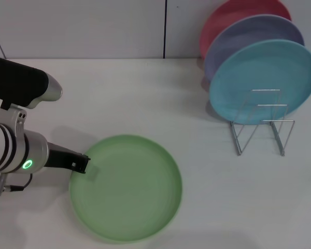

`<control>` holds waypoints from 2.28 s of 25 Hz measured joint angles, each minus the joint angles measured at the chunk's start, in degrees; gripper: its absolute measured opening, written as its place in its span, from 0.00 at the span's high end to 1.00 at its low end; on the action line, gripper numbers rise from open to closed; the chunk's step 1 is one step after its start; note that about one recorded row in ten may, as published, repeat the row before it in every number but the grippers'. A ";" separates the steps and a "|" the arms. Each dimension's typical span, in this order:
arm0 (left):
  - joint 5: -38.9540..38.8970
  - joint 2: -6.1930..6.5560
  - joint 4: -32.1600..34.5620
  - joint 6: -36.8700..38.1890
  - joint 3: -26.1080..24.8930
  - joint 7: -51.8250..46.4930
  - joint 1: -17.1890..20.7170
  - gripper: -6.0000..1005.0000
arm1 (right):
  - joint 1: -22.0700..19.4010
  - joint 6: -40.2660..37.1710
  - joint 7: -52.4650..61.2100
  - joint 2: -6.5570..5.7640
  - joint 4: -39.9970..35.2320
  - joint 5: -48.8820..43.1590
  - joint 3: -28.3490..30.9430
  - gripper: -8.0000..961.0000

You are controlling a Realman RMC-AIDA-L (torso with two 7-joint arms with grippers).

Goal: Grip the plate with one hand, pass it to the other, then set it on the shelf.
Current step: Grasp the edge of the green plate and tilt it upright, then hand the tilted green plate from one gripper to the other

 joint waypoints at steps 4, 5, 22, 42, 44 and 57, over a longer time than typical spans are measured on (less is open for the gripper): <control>-0.15 0.00 -2.79 0.00 -0.18 0.88 0.16 0.96 | 0.00 -3.01 2.36 0.02 -1.72 -0.13 -5.07 0.15; -0.15 0.00 -2.79 0.00 -0.18 0.88 0.16 0.96 | 0.00 -3.01 2.36 0.02 -1.72 -0.13 -5.07 0.15; 0.72 0.02 -12.44 0.16 -2.56 2.15 0.04 0.96 | 9.30 29.40 62.90 0.03 -68.18 -20.35 -54.94 0.15; 1.51 0.04 -16.34 1.40 -5.47 3.69 -0.98 0.96 | 34.09 0.78 134.57 -7.03 -85.04 -80.96 -54.62 0.15; 1.44 0.05 -16.76 1.21 -5.48 3.74 -0.97 0.96 | 35.26 0.75 133.97 -6.50 -83.03 -83.75 -55.96 0.15; 1.20 0.09 -17.80 1.12 -5.24 3.84 -0.76 0.96 | 37.69 4.54 131.21 -3.46 -77.59 -89.12 -60.82 0.15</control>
